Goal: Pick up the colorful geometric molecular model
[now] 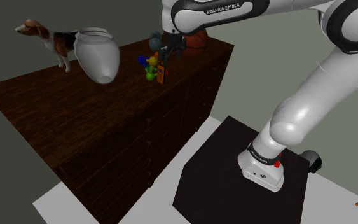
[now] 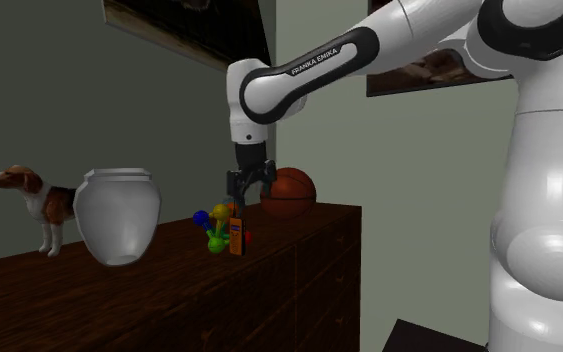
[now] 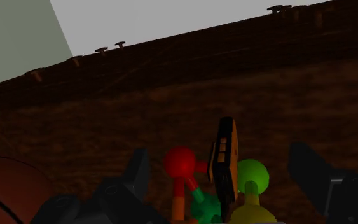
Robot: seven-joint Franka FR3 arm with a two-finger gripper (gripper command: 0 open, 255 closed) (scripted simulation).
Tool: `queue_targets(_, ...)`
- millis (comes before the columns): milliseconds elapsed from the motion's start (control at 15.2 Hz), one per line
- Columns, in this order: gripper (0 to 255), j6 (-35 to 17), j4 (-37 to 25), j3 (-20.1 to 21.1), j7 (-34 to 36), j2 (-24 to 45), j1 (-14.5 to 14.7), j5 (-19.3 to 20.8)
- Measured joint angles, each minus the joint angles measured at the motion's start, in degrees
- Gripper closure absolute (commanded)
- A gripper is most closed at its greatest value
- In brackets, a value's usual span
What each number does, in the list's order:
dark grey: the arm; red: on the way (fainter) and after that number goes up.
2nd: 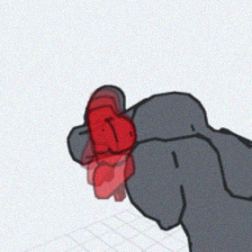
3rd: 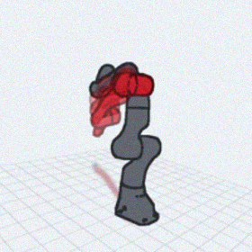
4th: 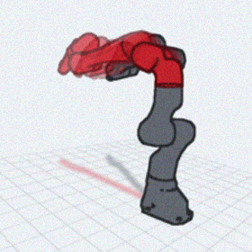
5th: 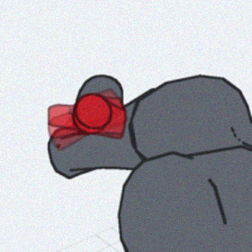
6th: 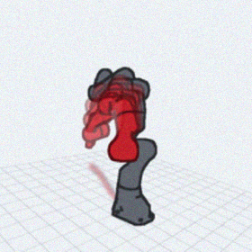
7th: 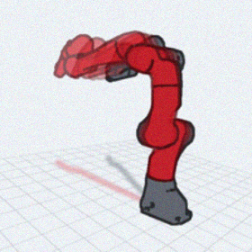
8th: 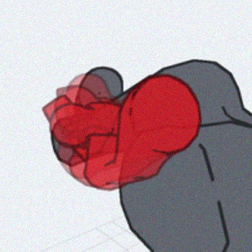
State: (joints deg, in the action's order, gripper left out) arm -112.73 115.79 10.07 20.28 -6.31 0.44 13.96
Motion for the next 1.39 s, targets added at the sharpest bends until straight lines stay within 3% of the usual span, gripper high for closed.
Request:
queue_targets(462, 0, 1.42, -17.40, 1.52, 8.07, 15.34, 1.61, 7.32)
queue_targets(990, 0, -3.18, -16.44, 1.15, 10.40, 17.36, 1.66, 9.46)
queue_targets(1056, 255, -3.33, -16.23, 1.06, 10.31, 17.28, 1.53, 9.48)
queue_targets(1386, 255, -3.10, -16.03, 1.11, 10.37, 16.69, 1.56, 11.37)
